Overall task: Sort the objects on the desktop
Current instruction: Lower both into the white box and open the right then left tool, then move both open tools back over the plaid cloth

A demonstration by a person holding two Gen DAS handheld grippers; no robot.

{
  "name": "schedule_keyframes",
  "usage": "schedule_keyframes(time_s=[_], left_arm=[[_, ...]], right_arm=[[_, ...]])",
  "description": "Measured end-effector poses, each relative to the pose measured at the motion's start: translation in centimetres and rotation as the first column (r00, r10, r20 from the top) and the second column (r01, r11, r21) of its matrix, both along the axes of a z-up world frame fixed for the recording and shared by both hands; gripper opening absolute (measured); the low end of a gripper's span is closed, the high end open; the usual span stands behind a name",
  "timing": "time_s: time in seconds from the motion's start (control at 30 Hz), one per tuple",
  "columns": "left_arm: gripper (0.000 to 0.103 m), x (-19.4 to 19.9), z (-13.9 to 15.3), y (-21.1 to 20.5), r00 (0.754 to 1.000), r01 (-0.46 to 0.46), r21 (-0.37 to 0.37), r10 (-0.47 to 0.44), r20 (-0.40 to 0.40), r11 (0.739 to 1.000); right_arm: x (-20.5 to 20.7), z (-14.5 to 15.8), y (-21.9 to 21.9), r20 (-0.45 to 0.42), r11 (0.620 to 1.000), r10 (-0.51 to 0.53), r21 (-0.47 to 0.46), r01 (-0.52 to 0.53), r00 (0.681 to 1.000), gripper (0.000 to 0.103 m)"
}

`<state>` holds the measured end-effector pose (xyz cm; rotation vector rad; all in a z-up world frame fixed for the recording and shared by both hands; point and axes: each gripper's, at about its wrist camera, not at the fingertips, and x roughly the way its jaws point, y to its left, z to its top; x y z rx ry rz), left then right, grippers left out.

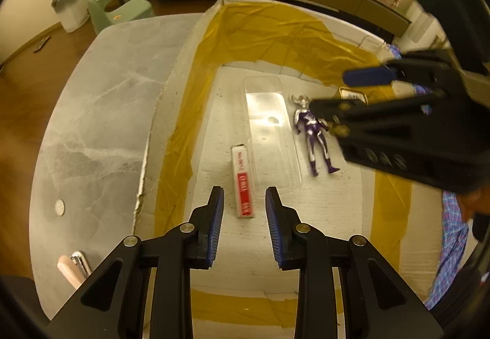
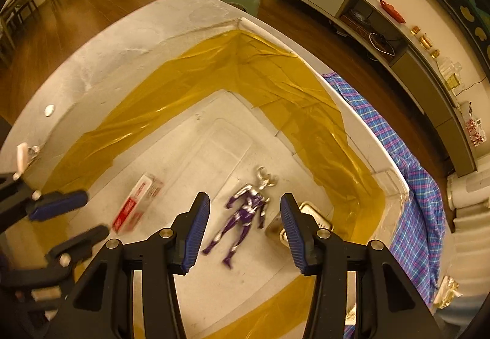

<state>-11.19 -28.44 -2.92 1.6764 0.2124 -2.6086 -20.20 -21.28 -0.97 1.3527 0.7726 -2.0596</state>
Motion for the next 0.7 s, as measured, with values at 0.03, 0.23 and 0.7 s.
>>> schedule_keyframes(time_s=[0.03, 0.23, 0.7], left_arm=[[0.033, 0.2, 0.3, 0.0, 1.000, -0.003, 0.003, 0.003, -0.008, 1.000], [0.042, 1.6, 2.3, 0.0, 0.996, -0.045, -0.026, 0.042, -0.081, 0.999], [0.042, 8.8, 7.7, 7.0, 0.920, -0.004, -0.091, -0.032, -0.390, 0.996]], right_arm=[[0.4, 0.3, 0.3, 0.000, 1.000, -0.005, -0.011, 0.005, 1.000, 0.051], [4.1, 2.5, 2.7, 0.010, 0.994, 0.034, -0.107, -0.033, 0.999, 0.052], [15.1, 8.1, 11.0, -0.273, 0.923, 0.048, -0.356, -0.147, 0.961, 0.052]])
